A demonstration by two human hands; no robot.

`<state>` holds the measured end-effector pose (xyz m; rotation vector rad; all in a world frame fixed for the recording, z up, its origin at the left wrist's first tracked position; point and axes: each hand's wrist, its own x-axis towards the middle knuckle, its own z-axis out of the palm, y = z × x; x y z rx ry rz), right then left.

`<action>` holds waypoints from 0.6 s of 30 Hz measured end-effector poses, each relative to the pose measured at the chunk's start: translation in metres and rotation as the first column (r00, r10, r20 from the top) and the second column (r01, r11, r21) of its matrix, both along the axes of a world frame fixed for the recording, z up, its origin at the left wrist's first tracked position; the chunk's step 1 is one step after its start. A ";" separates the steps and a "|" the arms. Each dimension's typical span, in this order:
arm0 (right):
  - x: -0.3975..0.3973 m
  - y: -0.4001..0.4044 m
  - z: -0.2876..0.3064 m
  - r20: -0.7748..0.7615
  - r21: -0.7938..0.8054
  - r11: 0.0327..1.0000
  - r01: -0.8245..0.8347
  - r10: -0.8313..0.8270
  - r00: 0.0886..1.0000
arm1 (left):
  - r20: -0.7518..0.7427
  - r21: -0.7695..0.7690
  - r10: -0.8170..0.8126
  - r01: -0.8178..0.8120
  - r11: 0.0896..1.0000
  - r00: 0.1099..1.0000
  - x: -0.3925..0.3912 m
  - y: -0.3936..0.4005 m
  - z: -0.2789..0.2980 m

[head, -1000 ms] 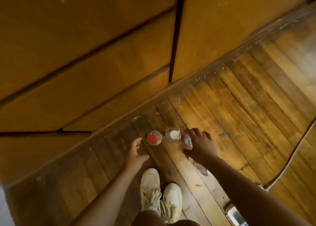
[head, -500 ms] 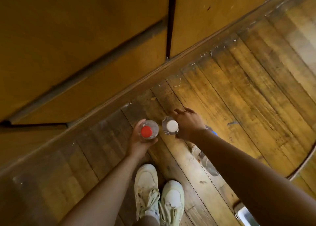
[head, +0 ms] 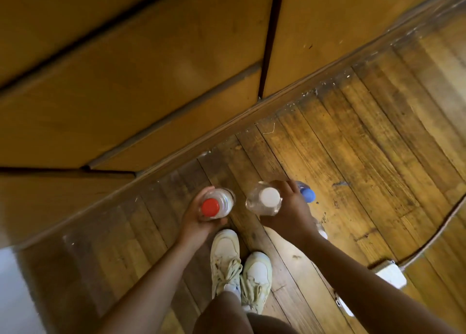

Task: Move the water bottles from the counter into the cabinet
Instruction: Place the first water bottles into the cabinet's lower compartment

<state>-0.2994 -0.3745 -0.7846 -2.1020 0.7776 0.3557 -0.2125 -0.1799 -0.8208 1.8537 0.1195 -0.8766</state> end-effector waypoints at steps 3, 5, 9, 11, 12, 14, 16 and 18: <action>-0.013 0.008 0.071 0.005 0.211 0.948 0.236 -0.243 0.970 | -0.065 0.042 0.014 -0.011 0.999 0.998 -0.002 0.027 0.068; -0.019 0.011 0.124 0.049 0.375 0.871 0.319 -0.362 0.931 | -0.127 0.061 0.054 -0.046 0.997 0.990 -0.003 0.037 0.119; -0.024 0.010 0.237 0.086 0.505 0.813 0.290 -0.382 0.920 | -0.112 -0.012 0.094 -0.096 0.995 0.989 -0.004 0.043 0.241; -0.021 0.011 0.291 0.105 0.525 0.804 0.277 -0.385 0.917 | -0.061 -0.090 0.064 -0.070 0.993 0.996 -0.004 0.040 0.299; -0.017 0.011 0.318 0.124 0.535 0.803 0.263 -0.383 0.915 | -0.024 -0.108 0.056 -0.059 0.992 0.998 -0.001 0.038 0.328; -0.010 0.015 0.370 0.176 0.556 0.802 0.219 -0.371 0.912 | 0.034 -0.169 0.059 -0.053 0.984 0.998 0.002 0.036 0.384; -0.003 0.020 0.415 0.232 0.569 0.805 0.169 -0.354 0.906 | 0.081 -0.244 0.064 -0.043 0.969 0.995 0.003 0.036 0.428; 0.004 0.028 0.459 0.272 0.564 0.815 0.137 -0.340 0.900 | 0.103 -0.298 0.114 -0.079 0.951 0.988 0.003 0.041 0.471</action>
